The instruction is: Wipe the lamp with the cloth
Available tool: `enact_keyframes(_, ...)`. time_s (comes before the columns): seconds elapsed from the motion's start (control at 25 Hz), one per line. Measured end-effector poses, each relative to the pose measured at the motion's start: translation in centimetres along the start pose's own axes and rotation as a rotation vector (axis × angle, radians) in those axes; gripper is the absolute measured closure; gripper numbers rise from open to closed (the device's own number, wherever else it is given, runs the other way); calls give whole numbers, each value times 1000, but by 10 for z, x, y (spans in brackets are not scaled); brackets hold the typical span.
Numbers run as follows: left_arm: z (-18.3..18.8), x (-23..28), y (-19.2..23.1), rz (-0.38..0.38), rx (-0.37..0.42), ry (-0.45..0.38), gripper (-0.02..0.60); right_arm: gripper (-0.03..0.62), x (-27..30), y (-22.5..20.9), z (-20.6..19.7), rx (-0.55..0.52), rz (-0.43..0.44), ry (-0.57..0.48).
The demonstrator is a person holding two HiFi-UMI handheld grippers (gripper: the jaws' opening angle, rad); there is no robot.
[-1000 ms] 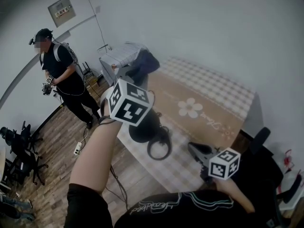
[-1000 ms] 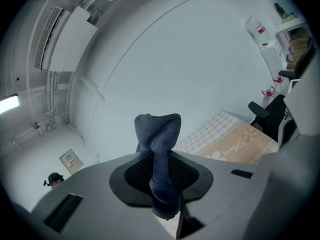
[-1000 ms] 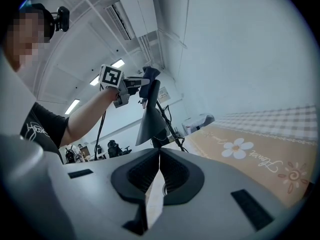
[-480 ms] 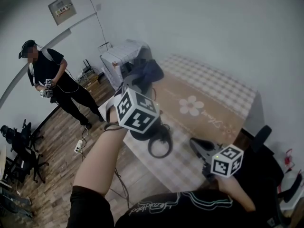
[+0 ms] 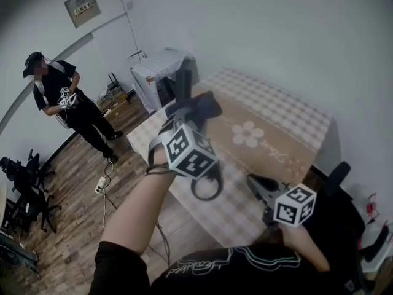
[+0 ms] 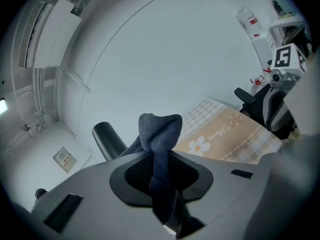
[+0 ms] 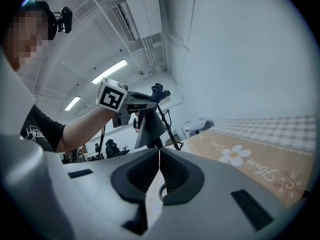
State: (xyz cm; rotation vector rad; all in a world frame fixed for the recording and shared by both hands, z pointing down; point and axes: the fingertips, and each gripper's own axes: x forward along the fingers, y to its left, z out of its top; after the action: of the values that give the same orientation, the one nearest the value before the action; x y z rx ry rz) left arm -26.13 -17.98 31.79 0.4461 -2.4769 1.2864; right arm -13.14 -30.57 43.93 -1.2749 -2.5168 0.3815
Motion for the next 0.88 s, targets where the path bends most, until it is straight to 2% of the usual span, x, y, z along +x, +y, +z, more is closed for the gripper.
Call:
enact_keyframes(0.44, -21, -2, -35, -29, 3, 59, 509, 579, -1, -1, 0, -8, -6, 5)
enact_keyframes(0.88, -37, -11, -79, -99, -15, 64, 509, 579, 0, 9, 2, -8, 10, 1)
